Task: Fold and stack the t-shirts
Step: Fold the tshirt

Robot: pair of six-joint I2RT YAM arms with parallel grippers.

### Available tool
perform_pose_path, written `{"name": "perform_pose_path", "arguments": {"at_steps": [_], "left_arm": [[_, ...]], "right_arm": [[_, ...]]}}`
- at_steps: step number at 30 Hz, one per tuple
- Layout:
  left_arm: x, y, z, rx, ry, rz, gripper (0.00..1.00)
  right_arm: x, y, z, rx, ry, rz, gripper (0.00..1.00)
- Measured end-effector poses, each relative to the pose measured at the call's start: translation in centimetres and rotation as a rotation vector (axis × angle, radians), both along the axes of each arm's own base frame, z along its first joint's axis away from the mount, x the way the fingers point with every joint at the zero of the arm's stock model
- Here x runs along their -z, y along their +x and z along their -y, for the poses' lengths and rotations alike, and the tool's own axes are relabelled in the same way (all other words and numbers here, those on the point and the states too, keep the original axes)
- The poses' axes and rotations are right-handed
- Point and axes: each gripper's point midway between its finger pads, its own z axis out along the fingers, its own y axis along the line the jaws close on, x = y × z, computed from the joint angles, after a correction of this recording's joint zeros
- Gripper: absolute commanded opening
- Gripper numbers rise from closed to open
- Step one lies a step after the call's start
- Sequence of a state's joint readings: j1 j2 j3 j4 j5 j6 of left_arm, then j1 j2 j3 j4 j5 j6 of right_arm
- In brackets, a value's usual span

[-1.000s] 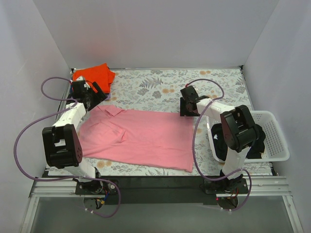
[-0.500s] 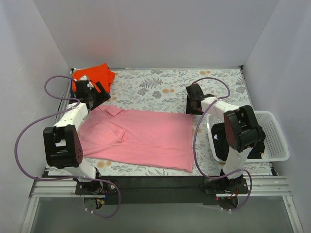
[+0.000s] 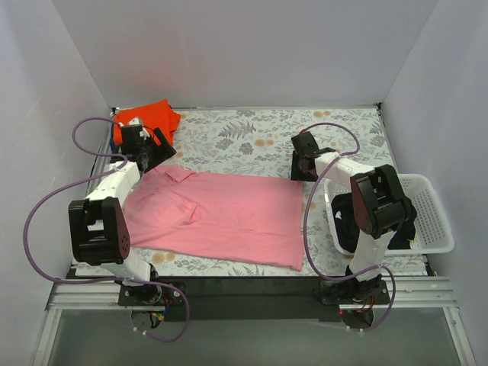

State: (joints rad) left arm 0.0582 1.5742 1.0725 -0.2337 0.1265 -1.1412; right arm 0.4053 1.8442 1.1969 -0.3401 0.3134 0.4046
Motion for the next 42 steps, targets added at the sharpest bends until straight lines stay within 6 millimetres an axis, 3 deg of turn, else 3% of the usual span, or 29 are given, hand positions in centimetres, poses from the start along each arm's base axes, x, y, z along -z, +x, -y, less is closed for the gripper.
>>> {"name": "perform_pose_path", "arguments": {"at_steps": [9,13,18,20,25,30,37,42], "left_arm": [[0.1,0.0,0.0,-0.002,0.011,-0.001,0.77],[0.2,0.0,0.4,0.005,0.039,-0.003,0.77],[0.4,-0.4,3.2,0.066,0.068,-0.009,0.76],[0.5,-0.7,4.4,0.092,0.072,-0.015,0.75],[1.2,-1.1,6.2,0.120,0.059,-0.038,0.72],[3.0,-1.7,6.2,0.083,0.031,-0.085,0.72],[8.4,-5.1,5.9,0.032,-0.002,-0.223,0.70],[9.0,-5.1,5.6,0.001,0.000,-0.231,0.68]], "right_arm": [[1.1,-0.2,-0.2,0.004,0.005,-0.027,0.42],[1.2,0.0,-0.5,-0.001,0.016,-0.027,0.25],[1.2,0.2,-0.9,-0.008,0.032,-0.023,0.17],[1.1,0.3,-1.0,-0.012,0.036,-0.021,0.01],[1.2,0.3,-1.1,-0.015,0.043,-0.018,0.01],[1.1,0.3,-1.1,-0.015,0.050,-0.005,0.01],[1.1,0.3,-1.3,-0.020,0.059,-0.002,0.01],[1.2,0.3,-1.4,-0.023,0.066,0.005,0.01]]}}
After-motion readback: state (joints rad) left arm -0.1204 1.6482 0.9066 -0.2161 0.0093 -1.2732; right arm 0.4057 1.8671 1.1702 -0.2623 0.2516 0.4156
